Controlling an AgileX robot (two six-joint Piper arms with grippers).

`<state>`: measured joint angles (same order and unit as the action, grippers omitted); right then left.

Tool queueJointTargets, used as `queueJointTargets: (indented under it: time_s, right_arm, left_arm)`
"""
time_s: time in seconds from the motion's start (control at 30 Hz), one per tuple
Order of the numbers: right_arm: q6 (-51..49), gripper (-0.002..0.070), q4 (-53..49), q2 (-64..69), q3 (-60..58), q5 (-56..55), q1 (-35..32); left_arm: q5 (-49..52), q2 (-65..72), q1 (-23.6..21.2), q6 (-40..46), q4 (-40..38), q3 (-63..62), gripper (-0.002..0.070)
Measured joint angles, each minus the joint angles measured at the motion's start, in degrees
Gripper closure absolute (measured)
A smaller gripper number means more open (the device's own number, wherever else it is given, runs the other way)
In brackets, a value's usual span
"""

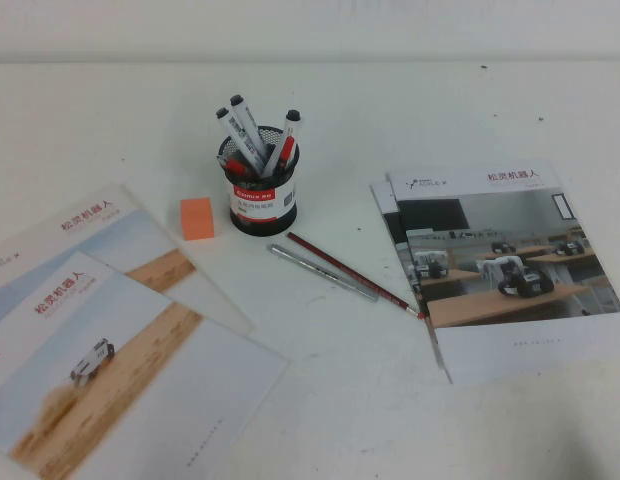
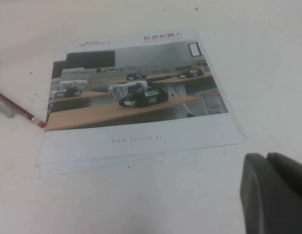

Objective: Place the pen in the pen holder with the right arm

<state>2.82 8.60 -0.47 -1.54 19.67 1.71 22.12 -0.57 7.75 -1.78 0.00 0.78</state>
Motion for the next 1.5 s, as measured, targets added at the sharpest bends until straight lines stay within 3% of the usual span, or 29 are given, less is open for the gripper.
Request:
queueJointTargets:
  time_s: [0.77, 0.93, 1.1, 1.2, 1.5]
  right_arm:
    - [0.0, 0.0696, 1.7, 0.0, 0.0, 0.0, 0.0]
    - [0.0, 0.0696, 17.6, 0.0, 0.0, 0.0, 0.0]
    - [0.0, 0.0696, 45.8, 0.0, 0.0, -0.7, 0.0]
    - [0.0, 0.0696, 56.3, 0.0, 0.0, -1.5, 0.0]
    - [1.3, 0.0696, 57.7, 0.0, 0.0, -2.3, 0.0]
  left_arm:
    - [0.0, 0.0, 0.0, 0.0, 0.0, 0.0, 0.0676]
    - [0.0, 0.0, 0.0, 0.0, 0.0, 0.0, 0.0676]
    - [0.0, 0.0, 0.0, 0.0, 0.0, 0.0, 0.0676]
    - [0.0, 0.0, 0.0, 0.0, 0.0, 0.0, 0.0676]
    - [0.0, 0.0, 0.0, 0.0, 0.0, 0.0, 0.0676]
